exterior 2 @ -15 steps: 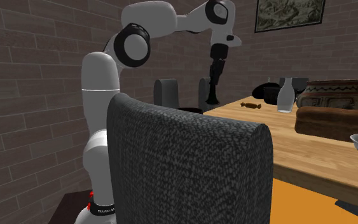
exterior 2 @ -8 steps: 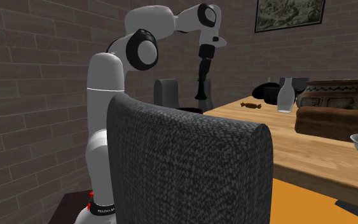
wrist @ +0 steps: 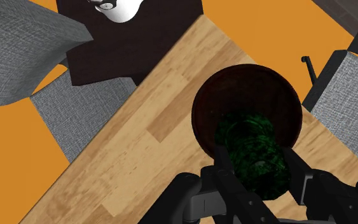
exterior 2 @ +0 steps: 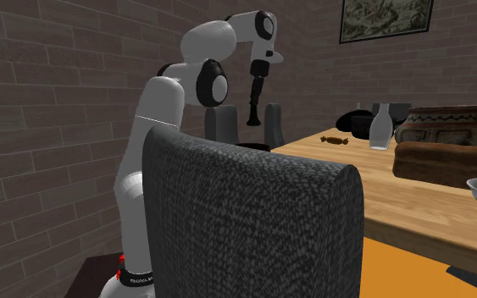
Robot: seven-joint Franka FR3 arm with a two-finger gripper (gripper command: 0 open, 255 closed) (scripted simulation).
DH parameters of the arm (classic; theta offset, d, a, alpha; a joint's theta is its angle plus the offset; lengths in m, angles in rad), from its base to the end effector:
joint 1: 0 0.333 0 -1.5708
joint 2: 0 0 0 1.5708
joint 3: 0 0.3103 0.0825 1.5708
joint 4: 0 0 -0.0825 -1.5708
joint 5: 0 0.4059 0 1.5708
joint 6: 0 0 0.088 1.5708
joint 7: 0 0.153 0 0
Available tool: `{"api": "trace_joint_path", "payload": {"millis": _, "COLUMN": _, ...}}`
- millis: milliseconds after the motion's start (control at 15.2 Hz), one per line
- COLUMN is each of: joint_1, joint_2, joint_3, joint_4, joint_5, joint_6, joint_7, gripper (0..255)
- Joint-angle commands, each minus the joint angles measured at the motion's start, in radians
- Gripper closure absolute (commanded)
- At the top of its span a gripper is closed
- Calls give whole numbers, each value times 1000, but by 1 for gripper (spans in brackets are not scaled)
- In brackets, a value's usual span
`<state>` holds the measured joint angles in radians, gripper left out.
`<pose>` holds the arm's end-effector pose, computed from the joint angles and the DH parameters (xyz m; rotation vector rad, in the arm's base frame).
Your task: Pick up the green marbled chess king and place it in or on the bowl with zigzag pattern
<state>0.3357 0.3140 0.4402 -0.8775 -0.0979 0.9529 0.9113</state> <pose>0.4501 0.3395 0.6716 2.9898 -0.2829 -0.2670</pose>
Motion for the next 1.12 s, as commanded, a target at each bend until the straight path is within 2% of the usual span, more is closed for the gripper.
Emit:
{"api": "trace_joint_path", "payload": {"millis": 0, "joint_1": 6, "joint_2": -12, "joint_3": 5, "joint_4": -31, "joint_5": 9, "joint_6": 20, "joint_7": 20, "gripper": 255}}
{"api": "trace_joint_path", "payload": {"millis": 396, "joint_1": -42, "joint_2": -108, "joint_3": -2, "joint_4": -259, "joint_5": 51, "joint_6": 156, "joint_7": -3, "gripper": 255}}
{"api": "trace_joint_path", "payload": {"millis": 1056, "joint_1": -74, "joint_2": -200, "joint_3": -14, "joint_4": -528, "joint_5": 86, "joint_6": 341, "joint_7": -31, "gripper": 255}}
